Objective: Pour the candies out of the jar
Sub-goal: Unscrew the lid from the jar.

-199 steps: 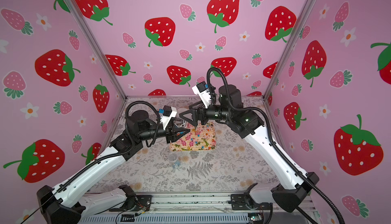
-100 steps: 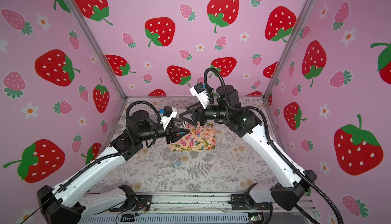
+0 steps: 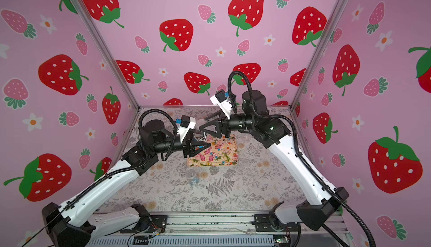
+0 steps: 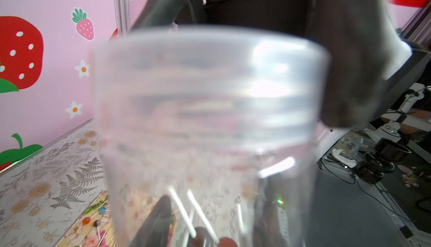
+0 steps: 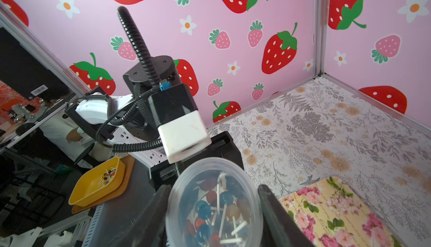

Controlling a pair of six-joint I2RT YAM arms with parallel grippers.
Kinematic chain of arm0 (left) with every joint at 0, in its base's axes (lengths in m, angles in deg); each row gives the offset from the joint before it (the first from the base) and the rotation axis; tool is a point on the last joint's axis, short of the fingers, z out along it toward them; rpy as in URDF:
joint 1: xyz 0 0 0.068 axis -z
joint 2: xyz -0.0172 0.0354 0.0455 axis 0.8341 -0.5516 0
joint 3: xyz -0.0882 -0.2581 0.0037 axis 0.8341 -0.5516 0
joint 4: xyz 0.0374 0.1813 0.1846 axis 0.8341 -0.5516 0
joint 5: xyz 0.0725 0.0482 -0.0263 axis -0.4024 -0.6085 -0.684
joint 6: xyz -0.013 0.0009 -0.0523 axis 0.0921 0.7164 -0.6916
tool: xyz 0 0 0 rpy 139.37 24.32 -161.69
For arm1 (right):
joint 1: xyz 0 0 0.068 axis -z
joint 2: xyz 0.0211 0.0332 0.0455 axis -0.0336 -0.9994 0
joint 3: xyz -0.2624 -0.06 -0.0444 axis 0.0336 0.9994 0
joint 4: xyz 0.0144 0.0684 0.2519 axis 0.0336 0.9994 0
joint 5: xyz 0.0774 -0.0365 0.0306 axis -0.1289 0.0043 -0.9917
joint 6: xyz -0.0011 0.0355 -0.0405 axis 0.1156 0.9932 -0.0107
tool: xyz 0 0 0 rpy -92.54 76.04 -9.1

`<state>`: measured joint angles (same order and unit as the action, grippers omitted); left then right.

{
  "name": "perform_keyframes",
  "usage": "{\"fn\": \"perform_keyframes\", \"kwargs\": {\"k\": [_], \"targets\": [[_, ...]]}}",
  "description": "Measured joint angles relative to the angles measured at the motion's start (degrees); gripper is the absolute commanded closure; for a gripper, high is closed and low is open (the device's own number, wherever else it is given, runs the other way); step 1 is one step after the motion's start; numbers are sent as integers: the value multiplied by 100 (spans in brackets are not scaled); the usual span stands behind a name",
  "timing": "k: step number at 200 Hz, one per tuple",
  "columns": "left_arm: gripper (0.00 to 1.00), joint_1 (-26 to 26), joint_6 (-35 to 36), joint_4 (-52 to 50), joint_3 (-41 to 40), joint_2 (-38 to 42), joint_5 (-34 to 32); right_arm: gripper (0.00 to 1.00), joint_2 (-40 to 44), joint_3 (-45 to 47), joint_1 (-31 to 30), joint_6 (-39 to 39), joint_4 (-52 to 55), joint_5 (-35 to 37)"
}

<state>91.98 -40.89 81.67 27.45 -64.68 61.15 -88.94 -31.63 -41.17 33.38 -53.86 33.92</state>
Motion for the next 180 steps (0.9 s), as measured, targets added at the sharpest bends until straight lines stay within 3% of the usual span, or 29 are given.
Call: {"fn": "perform_keyframes", "kwargs": {"k": [40, 78, 90, 102, 119, 144, 180], "targets": [[63, 0, -157, 111, 157, -24, 614, 53, -160, -291, 157, -857, 31, -1088], [63, 2, -138, 94, 337, -57, 940, 49, -236, -487, 188, -1263, 48, -1580], [63, 2, -136, 87, 337, -57, 953, 28, -247, -487, 192, -1314, 44, -1626], [63, 2, -153, 11, 334, -57, 975, 13, -247, -472, 208, -1375, -46, -1602], [63, 2, -149, -103, 332, -57, 940, 4, -155, -352, 260, -1335, -267, -1486], [63, 2, -146, -55, 190, -26, 675, 0, 225, 61, 278, -1102, -404, -1005], [63, 2, -74, -13, -98, 31, 92, 2, 748, 313, 280, -98, -516, -20]]}}
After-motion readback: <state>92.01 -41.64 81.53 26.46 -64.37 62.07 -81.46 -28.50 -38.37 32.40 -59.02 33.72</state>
